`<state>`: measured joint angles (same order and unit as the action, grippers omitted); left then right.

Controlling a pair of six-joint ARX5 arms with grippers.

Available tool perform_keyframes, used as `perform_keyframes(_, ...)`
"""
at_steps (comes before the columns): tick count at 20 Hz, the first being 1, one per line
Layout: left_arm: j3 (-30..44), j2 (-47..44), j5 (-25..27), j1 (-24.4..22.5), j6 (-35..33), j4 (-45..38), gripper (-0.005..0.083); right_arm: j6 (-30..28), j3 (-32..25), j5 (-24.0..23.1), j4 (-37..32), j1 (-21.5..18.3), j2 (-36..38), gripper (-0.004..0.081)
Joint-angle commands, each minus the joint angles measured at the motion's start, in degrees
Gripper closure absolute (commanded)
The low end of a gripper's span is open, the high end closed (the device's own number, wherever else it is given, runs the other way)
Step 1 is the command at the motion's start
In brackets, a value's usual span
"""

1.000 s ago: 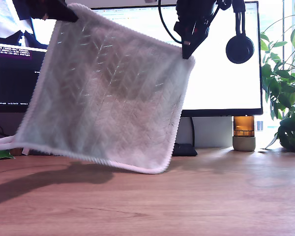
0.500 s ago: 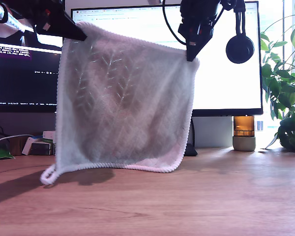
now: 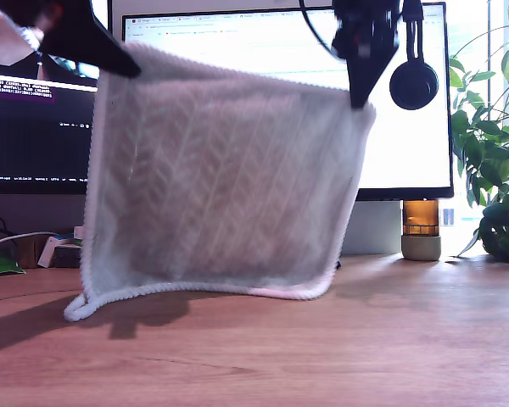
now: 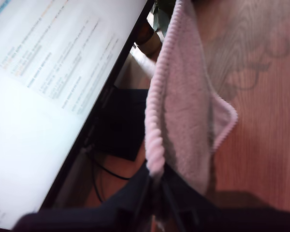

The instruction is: Fold the tea towel to a neat square and place it to the right

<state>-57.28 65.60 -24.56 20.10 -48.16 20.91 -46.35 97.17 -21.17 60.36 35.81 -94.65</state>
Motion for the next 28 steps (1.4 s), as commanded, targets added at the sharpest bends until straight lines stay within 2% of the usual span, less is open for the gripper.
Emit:
perform_keyframes(1,-1.7,-1.7,-0.8,-0.2,0.2,2.0,0.0798,1.4,3.0,1.3,3.4,1.0,0.1,0.0783)
perform_keyframes(4,-5.2,-2.0,-2.8,-0.2,0.2,8.9,0.0797,4.9,8.0,5.0,10.9,1.6,0.1,0.0783)
perform_keyframes(6,-7.1,-2.0,-4.2,-0.1,0.2,12.5,0.0797,6.1,9.1,8.0,15.2,1.7,0.1,0.0783)
perform_keyframes(9,-8.4,-1.9,-5.9,-0.1,0.2,14.3,0.0798,6.3,9.1,13.4,16.7,1.7,0.0,0.0783)
perform_keyframes(11,-8.4,-1.4,-6.6,-0.1,0.2,13.8,0.0798,5.8,9.1,14.6,15.5,1.6,-0.8,0.0783)
perform_keyframes(14,-8.4,1.6,-6.3,-0.2,0.1,10.4,0.0798,5.5,9.1,14.0,9.7,0.5,-2.6,0.0783)
perform_keyframes(16,-8.4,5.1,-4.5,-1.0,-1.0,4.0,0.0797,4.3,9.1,10.8,2.8,-0.4,-4.2,0.0783)
perform_keyframes(18,-8.4,7.9,-0.2,-2.1,-1.8,-2.9,0.0797,4.5,9.1,6.4,-1.7,-1.1,-5.1,0.0783)
perform_keyframes(24,-8.5,8.5,2.1,-2.1,-2.9,-8.6,0.0797,4.6,9.1,-1.2,-7.8,-1.0,-5.2,0.0783)
perform_keyframes(26,-8.5,8.5,2.1,-2.1,-1.5,-6.1,0.0797,4.7,9.1,-1.5,-7.2,-1.0,-5.1,0.0783)
perform_keyframes(28,-8.5,8.6,1.1,-2.1,-1.3,0.3,0.0797,6.2,9.1,3.3,-2.1,-0.9,-5.2,0.0783)
